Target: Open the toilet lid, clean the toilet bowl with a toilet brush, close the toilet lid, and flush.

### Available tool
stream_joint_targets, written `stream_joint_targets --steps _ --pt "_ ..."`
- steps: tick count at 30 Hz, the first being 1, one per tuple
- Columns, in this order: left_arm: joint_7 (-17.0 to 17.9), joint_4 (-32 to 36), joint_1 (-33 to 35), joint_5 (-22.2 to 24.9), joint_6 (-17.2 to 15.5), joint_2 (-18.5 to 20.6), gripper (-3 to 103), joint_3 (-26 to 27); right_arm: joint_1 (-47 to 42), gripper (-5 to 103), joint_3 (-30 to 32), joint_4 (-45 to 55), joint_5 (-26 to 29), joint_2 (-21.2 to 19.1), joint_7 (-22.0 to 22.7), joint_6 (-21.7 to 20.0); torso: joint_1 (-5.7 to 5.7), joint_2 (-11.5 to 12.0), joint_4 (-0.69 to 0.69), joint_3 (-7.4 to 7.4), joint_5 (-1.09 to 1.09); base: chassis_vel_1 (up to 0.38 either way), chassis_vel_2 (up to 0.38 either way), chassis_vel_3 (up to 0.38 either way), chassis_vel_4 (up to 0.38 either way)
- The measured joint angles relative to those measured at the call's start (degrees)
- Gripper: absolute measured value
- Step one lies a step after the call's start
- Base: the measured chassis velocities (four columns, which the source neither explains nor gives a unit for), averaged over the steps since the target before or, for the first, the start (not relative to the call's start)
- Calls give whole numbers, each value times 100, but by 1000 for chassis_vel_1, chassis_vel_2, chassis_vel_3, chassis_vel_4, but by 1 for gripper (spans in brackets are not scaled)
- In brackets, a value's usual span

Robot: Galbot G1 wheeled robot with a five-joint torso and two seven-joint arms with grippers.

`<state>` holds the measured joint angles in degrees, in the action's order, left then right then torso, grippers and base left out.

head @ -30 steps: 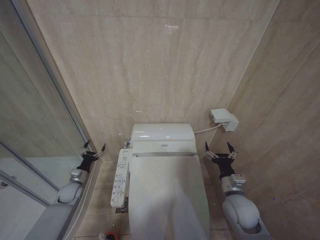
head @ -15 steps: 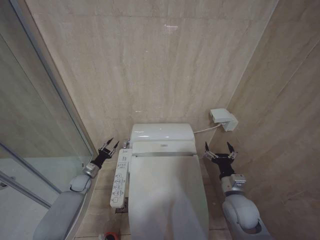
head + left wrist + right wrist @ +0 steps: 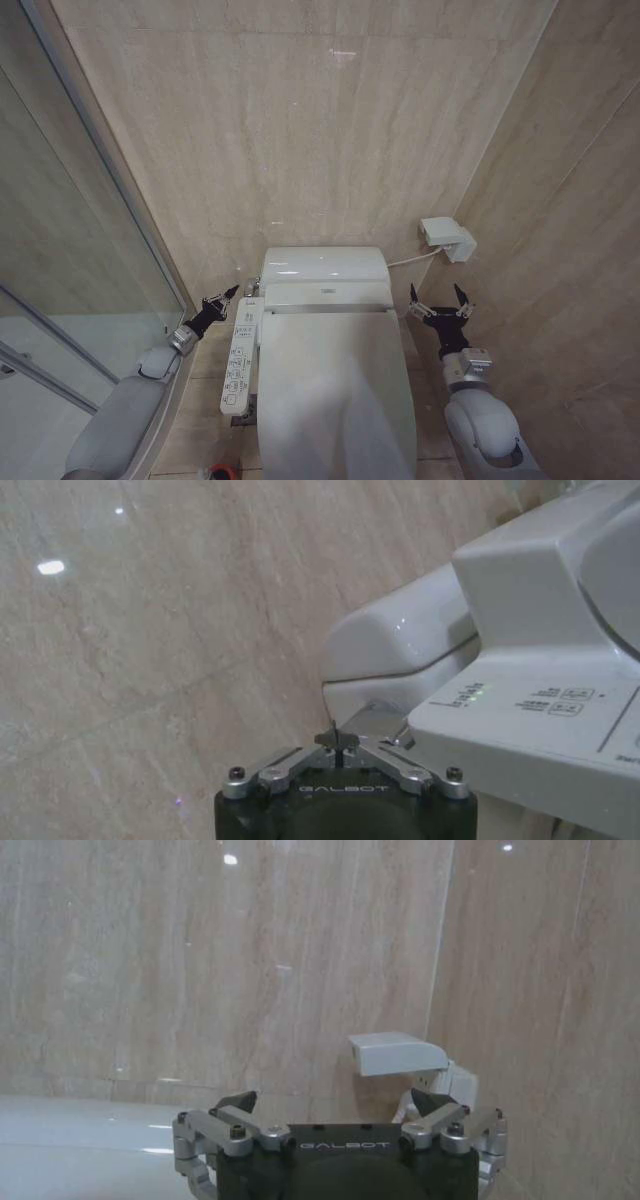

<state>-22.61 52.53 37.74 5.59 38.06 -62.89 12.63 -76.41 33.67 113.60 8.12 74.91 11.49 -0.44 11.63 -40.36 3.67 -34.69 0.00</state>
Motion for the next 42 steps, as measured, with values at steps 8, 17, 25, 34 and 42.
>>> stream_joint_targets --steps 8,17,25,34,42 --pt "-53 92 25 5 32 -112 0 -126 0 100 0 0 0 0 0 0 0 0 1 0 0 0 0 0 0" --pt "-116 -43 47 -42 38 -131 0 -160 0 100 0 0 0 0 0 0 0 -1 2 1 -1 0 0 0 0" --pt "-166 -293 -64 -50 78 -181 0 -214 0 100 0 0 0 0 0 0 -1 -1 -1 1 0 0 0 0 0" --pt "-163 -451 -178 -58 70 -299 0 -257 0 100 0 0 0 0 0 0 0 -1 -2 0 2 0 0 0 0" --pt "-162 -492 -219 -67 69 -323 0 -265 0 100 0 0 0 0 0 0 0 0 -1 0 1 0 0 0 0"
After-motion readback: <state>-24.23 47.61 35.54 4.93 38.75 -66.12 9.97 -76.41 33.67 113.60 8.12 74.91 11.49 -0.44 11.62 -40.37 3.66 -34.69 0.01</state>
